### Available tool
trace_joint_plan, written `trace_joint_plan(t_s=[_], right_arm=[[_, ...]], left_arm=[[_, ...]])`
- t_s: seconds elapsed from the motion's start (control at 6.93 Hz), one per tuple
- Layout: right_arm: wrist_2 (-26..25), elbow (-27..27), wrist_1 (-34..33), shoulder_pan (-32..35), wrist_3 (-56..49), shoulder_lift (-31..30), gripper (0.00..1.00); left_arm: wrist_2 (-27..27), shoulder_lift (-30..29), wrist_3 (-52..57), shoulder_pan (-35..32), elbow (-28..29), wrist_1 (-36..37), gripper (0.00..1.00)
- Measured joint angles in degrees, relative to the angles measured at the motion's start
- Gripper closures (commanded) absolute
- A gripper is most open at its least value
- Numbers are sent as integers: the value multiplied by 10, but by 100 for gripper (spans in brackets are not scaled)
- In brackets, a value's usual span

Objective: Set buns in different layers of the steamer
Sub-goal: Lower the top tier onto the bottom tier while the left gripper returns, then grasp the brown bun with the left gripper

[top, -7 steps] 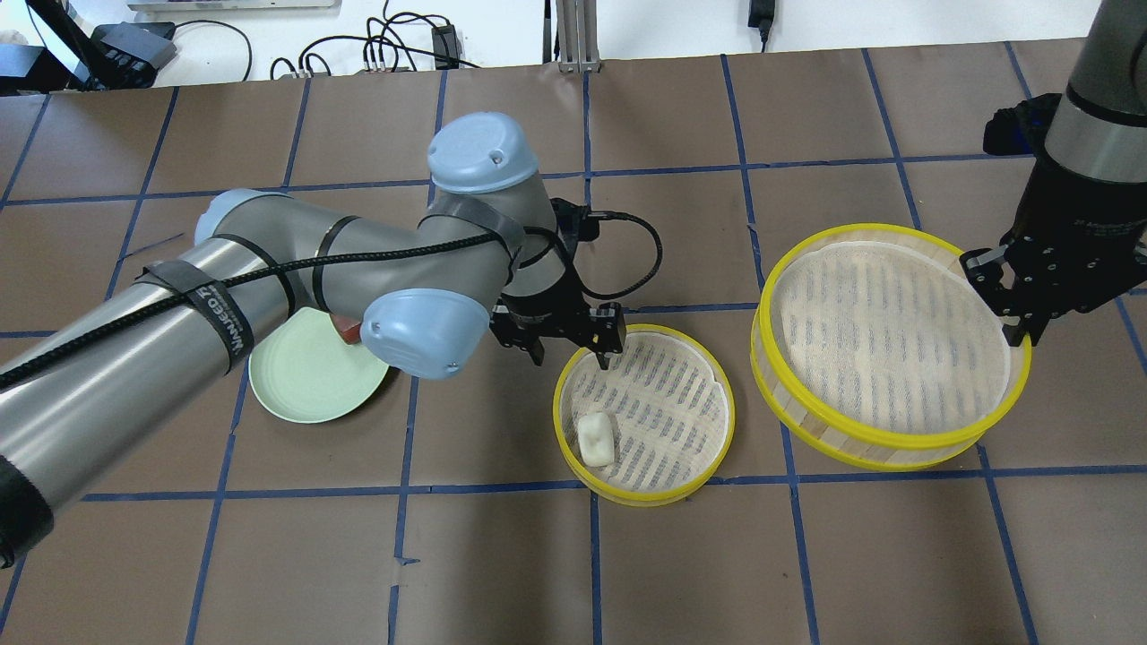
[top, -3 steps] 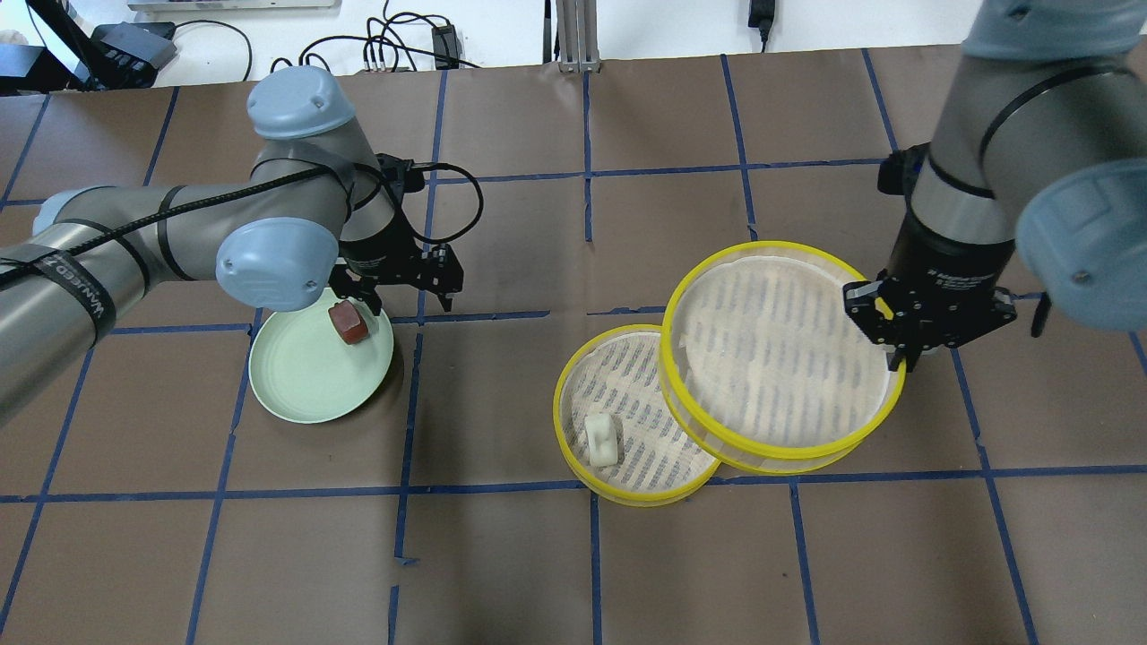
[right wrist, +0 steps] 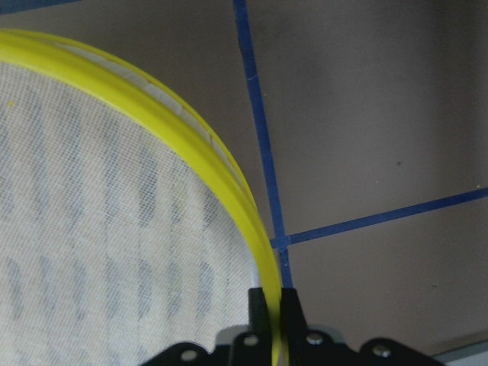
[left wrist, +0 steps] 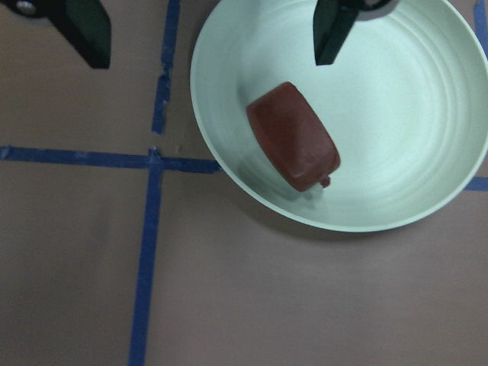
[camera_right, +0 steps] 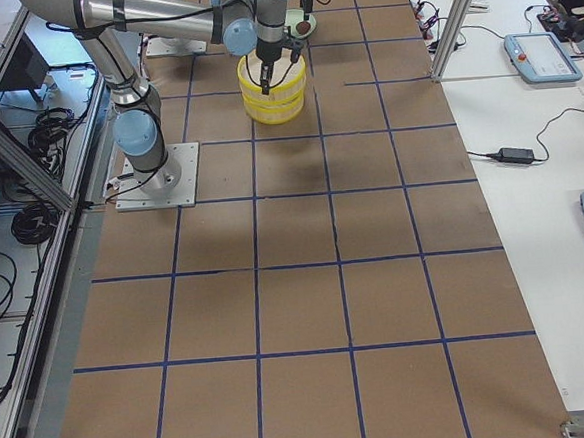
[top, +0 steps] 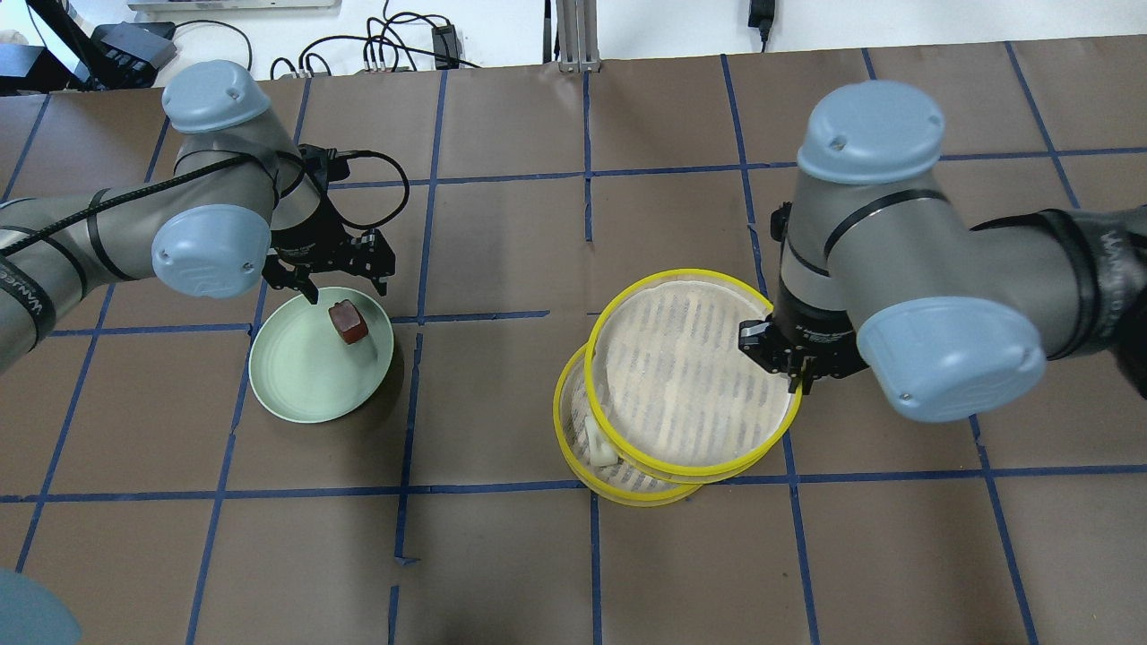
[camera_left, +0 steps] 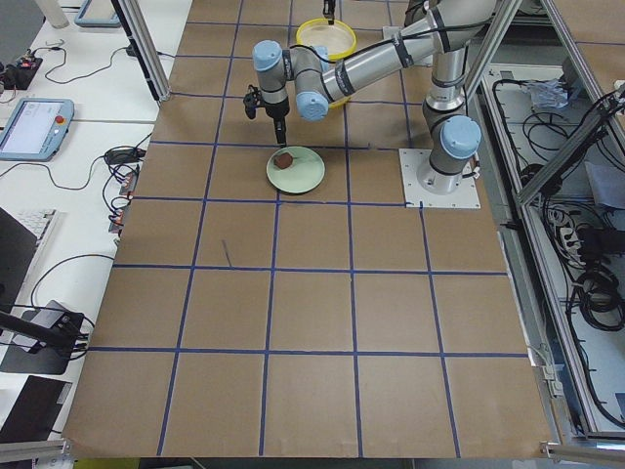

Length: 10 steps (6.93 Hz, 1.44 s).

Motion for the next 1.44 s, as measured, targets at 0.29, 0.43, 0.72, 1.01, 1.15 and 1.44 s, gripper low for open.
trace_joint_plan(t_s=[0.29,0.43,0.72,1.01,1.15,1.44], right_arm=[[0,13,-31,39,35,27,89],[1,18,-37,45,42,32,89],[1,23,-49,48,46,47,88],[0,23,-56,48,45,54,86],[0,23,-57,48,44,54,85],[-1,21,-57,46,37,55,82]], left_arm=[[0,-19,0,14,-42,69,10],[-1,-22,0,20,-65,102,12],[-1,-27,1,30,-83,121,34],[-1,-30,0,33,-88,122,78],[-2,-30,0,33,-88,123,82],[-2,-24,2,33,-83,121,83]])
